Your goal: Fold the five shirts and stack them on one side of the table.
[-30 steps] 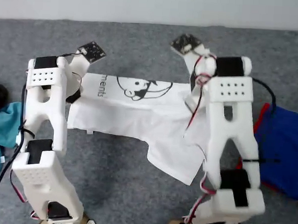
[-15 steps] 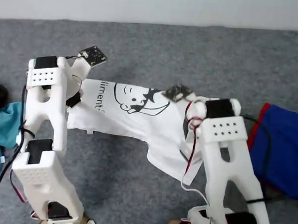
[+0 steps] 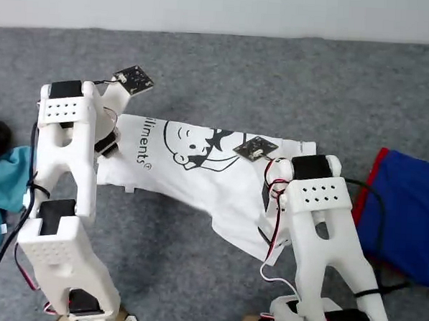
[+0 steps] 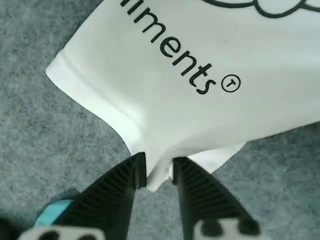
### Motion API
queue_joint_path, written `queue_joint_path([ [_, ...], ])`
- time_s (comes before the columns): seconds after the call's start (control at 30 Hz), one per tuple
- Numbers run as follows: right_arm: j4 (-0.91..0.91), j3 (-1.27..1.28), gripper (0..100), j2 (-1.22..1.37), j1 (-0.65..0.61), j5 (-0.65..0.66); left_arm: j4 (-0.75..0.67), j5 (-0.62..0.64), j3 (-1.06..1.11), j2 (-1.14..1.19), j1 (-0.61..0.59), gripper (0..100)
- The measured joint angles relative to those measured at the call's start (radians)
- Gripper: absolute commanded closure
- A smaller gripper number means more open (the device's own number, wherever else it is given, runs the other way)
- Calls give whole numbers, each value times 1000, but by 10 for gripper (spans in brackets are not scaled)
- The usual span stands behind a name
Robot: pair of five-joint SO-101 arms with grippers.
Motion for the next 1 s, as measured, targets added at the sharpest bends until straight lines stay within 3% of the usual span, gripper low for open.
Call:
queue_joint_path([
  [0.33,-3,-71,724,0,2,-60,17,-8,-23,0,0,834],
  [0.57,-120,-120,725,0,6,-60,34,-2,-163,0,0,834],
  [0.83,-308,-120,727,43,15,-63,127,84,-387,0,0,885],
  [1.0,-471,-169,835,219,66,-63,87,213,-411,41,14,885],
])
